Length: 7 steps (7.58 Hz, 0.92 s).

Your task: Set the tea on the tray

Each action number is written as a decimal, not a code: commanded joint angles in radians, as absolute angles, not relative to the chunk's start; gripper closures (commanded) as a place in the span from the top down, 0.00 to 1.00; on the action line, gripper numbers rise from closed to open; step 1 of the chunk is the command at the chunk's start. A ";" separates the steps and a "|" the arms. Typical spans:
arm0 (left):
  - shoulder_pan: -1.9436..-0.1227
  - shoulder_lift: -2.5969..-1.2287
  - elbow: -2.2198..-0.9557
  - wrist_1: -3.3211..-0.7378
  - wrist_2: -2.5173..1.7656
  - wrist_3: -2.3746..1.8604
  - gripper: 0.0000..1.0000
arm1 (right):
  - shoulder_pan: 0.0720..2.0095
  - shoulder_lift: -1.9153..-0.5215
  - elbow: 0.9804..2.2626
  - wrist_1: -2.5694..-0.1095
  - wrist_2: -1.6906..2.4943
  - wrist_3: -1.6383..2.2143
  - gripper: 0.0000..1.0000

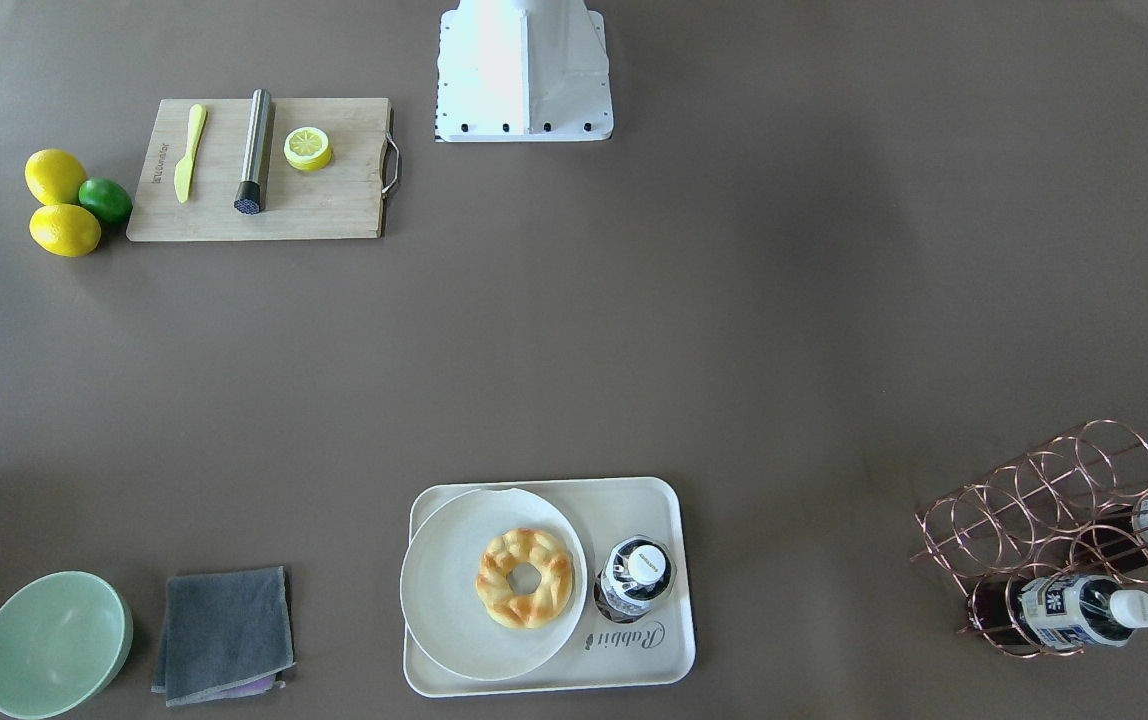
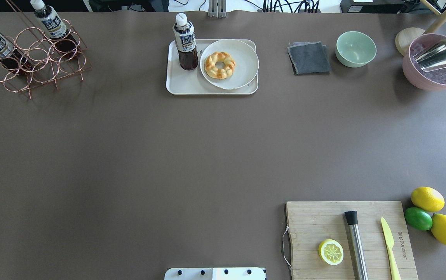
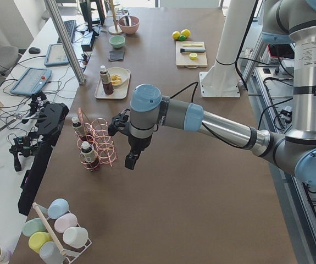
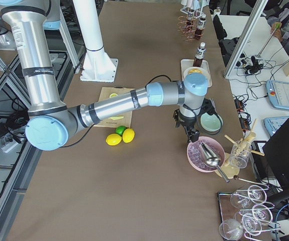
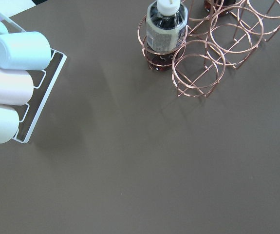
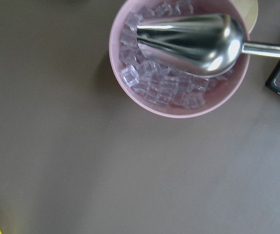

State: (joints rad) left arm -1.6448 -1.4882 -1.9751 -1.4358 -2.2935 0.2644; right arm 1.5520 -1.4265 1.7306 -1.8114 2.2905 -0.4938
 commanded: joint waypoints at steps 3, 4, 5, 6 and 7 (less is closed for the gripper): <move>-1.664 -1.391 -2.054 -1.439 -2.290 0.265 0.98 | 1.703 -1.638 1.799 -1.772 2.264 -0.618 1.00; -1.666 -1.378 -2.060 -1.439 -2.290 0.265 0.98 | 1.701 -1.657 1.830 -1.773 2.260 -0.611 1.00; -1.667 -1.359 -2.063 -1.440 -2.289 0.265 0.97 | 1.701 -1.663 1.847 -1.775 2.260 -0.606 1.00; -1.670 -1.358 -2.069 -1.442 -2.286 0.265 0.97 | 1.701 -1.658 1.847 -1.773 2.260 -0.595 1.00; -1.671 -1.358 -2.066 -1.442 -2.284 0.267 0.98 | 1.700 -1.657 1.847 -1.775 2.260 -0.591 1.00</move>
State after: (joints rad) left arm -1.6685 -1.3638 -2.0641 -1.4408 -2.2874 0.2655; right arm 1.7007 -1.6569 1.8402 -1.7739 2.2601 -0.6022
